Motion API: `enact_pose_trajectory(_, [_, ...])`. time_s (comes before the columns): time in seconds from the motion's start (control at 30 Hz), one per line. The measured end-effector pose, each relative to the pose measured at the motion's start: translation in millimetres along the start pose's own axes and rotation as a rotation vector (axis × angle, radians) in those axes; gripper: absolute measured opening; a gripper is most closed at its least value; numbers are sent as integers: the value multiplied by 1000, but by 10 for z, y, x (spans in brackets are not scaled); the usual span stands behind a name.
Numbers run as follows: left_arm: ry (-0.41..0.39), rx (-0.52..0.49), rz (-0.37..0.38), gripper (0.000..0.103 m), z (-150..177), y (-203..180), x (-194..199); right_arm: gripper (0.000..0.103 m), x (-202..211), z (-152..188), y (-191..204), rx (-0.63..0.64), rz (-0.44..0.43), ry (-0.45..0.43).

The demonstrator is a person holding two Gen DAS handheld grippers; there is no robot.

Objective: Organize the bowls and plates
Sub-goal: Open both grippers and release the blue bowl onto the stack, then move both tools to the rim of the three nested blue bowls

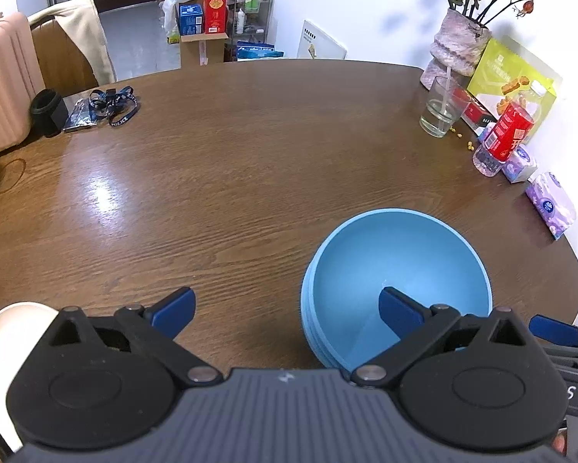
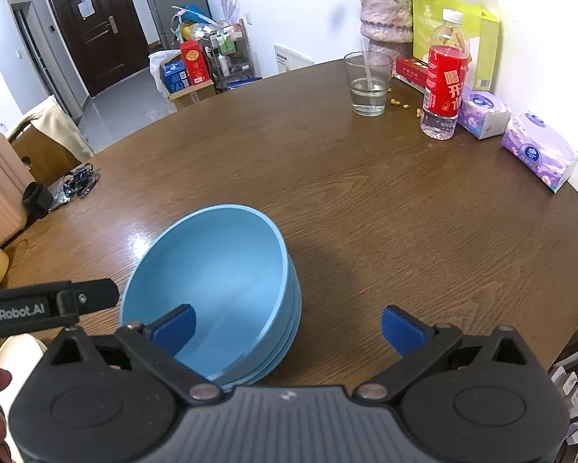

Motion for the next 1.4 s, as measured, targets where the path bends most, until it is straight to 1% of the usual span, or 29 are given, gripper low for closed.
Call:
enact_pose_trajectory(0.43, [22,4,-28,103,17,69,-55,103,-48,21,-57,-56,-16,14])
enact_pose_trajectory(0.83, [56,-24,-59,103,39,9,-181,103,-198,40,-150,-118,-32,34])
enact_pose_trajectory(1.4, [121,-10,-86,103,69,3,-420,103,-414,-18,-111,-127,-60,67])
Point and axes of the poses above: each gripper's, at about its wrist camera, not at the fingertips, and x roughly against the way its jaws point, y to its left, z to its underside, the point moved 10 cm from there along -x, roughly the way its jaws point, and after that the axes turned 7 degrees about x, right-handed, at the moved point
